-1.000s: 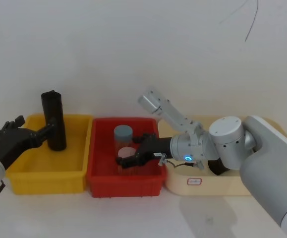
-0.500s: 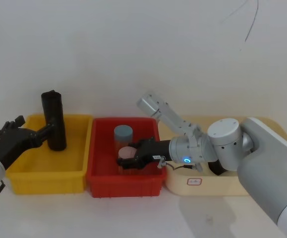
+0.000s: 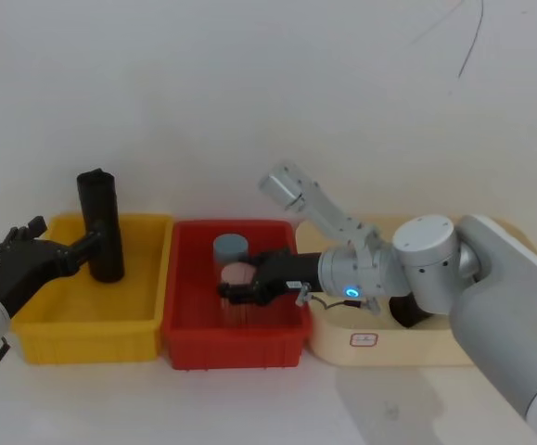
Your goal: Pick up the garbage bag with the one hand and transfer it to the other hand.
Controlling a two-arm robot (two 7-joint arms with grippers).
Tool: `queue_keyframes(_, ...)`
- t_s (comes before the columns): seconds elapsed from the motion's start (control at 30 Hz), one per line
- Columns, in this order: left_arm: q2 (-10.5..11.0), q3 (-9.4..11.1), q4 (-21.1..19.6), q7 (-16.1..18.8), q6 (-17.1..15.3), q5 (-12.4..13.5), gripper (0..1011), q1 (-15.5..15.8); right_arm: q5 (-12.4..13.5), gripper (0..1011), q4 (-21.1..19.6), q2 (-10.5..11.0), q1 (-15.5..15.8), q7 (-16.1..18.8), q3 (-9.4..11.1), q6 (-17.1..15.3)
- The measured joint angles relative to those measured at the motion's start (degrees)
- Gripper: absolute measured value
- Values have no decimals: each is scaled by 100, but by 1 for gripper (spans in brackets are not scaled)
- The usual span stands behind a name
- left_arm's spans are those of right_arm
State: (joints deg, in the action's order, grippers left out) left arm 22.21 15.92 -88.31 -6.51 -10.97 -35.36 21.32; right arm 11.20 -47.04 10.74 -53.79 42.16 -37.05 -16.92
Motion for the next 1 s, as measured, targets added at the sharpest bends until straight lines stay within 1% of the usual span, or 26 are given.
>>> queue_keyframes(0.03, 0, 0, 0, 0, 0, 0, 1002, 0, 0, 666, 0, 0, 0, 0, 0, 0)
queue_keyframes(0.17, 0, 0, 0, 0, 0, 0, 1002, 0, 48, 666, -265, 83, 43, -88, 80, -29)
queue_keyframes(0.3, 0, 0, 0, 0, 0, 0, 1002, 0, 105, 666, -636, 212, 96, -225, 197, -59)
queue_keyframes(0.43, 0, 0, 0, 0, 0, 0, 1001, 0, 155, 666, -1037, 370, 161, -429, 357, -93)
queue_keyframes(0.53, 0, 0, 0, 0, 0, 0, 1002, 0, 180, 666, -1228, 451, 202, -531, 447, -116)
queue_keyframes(0.57, 0, 0, 0, 0, 0, 0, 1002, 0, 204, 666, -1376, 519, 241, -619, 529, -133)
queue_keyframes(0.6, 0, 0, 0, 0, 0, -1, 1002, 0, 204, 666, -1376, 519, 241, -619, 529, -133)
queue_keyframes(0.73, 0, 0, 0, 0, 0, 0, 1002, 0, 295, 666, -1781, 718, 399, -875, 780, -201)
queue_keyframes(0.77, 0, 0, 0, 0, 0, 0, 1002, 0, 295, 666, -1781, 718, 399, -875, 780, -201)
queue_keyframes(0.87, 0, 0, 0, 0, 0, 0, 1002, 0, 358, 666, -1982, 834, 513, -1041, 921, -255)
queue_keyframes(1.0, 0, 0, 0, 0, 0, 0, 1002, 0, 409, 666, -2135, 950, 644, -1188, 1041, -310)
